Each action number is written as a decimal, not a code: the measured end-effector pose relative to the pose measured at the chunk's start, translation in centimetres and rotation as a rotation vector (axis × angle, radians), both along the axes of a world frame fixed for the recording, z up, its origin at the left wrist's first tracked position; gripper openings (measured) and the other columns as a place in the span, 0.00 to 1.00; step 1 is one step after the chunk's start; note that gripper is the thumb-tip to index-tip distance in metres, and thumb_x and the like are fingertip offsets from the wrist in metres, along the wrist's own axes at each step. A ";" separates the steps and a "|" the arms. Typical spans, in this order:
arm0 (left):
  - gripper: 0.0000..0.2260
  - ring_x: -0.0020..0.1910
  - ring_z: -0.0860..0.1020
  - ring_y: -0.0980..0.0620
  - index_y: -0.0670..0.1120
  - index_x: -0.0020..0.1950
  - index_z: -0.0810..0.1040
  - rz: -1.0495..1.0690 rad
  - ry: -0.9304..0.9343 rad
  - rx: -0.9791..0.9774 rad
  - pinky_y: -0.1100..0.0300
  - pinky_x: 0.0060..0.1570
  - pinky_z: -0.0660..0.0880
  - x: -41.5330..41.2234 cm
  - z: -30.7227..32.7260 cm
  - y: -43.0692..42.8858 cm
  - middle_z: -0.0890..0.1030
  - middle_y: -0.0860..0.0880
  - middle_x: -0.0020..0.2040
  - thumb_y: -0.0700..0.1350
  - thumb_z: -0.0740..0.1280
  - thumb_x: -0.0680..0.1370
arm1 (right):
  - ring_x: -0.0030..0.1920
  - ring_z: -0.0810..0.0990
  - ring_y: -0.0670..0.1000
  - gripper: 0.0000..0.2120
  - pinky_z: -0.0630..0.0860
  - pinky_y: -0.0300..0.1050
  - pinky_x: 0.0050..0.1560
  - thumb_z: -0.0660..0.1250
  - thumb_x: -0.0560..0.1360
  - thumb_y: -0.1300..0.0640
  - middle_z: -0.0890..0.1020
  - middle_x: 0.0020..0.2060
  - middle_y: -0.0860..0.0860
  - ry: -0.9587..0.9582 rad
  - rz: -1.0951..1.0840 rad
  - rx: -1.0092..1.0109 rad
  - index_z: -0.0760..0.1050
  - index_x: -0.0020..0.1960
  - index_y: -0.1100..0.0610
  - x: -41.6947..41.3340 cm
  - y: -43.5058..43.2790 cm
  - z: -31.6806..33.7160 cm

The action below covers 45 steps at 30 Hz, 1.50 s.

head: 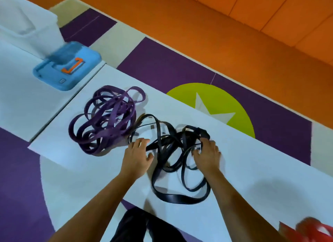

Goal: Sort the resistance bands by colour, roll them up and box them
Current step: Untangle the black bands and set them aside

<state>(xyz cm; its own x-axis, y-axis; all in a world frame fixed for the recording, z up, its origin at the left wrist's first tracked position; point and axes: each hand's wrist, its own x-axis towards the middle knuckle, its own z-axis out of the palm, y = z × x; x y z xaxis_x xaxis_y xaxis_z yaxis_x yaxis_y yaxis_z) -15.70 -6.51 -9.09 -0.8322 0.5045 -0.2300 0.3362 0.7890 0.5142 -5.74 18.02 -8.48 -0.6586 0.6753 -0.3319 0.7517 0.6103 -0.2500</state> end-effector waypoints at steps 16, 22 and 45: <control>0.13 0.56 0.77 0.38 0.43 0.56 0.78 0.002 -0.073 -0.329 0.45 0.57 0.73 0.7 -3.4 5.6 0.80 0.42 0.53 0.52 0.65 0.80 | 0.40 0.80 0.54 0.15 0.74 0.45 0.35 0.65 0.79 0.51 0.81 0.47 0.54 0.074 -0.475 -0.460 0.73 0.63 0.56 4.4 1.5 -3.8; 0.07 0.52 0.80 0.36 0.43 0.58 0.71 0.243 -0.141 -0.049 0.41 0.53 0.77 1.2 -0.9 5.1 0.81 0.41 0.51 0.44 0.61 0.82 | 0.43 0.80 0.58 0.09 0.73 0.47 0.39 0.62 0.81 0.56 0.82 0.50 0.59 0.323 -0.703 -0.407 0.70 0.61 0.55 9.0 5.7 -1.0; 0.11 0.48 0.76 0.56 0.52 0.45 0.79 0.022 0.036 0.395 0.71 0.47 0.70 2.3 13.5 11.1 0.75 0.48 0.54 0.35 0.67 0.77 | 0.66 0.72 0.56 0.33 0.72 0.47 0.56 0.79 0.71 0.54 0.69 0.66 0.55 0.172 -0.255 -0.668 0.69 0.72 0.47 14.3 11.5 8.9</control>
<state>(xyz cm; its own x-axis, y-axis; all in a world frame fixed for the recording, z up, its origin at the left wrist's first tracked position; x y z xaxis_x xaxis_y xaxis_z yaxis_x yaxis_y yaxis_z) -13.37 4.56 4.38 -0.8478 0.5303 0.0080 0.3448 0.5397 0.7680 8.61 29.50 0.45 -0.5875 0.5046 -0.6327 0.7669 0.0977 -0.6342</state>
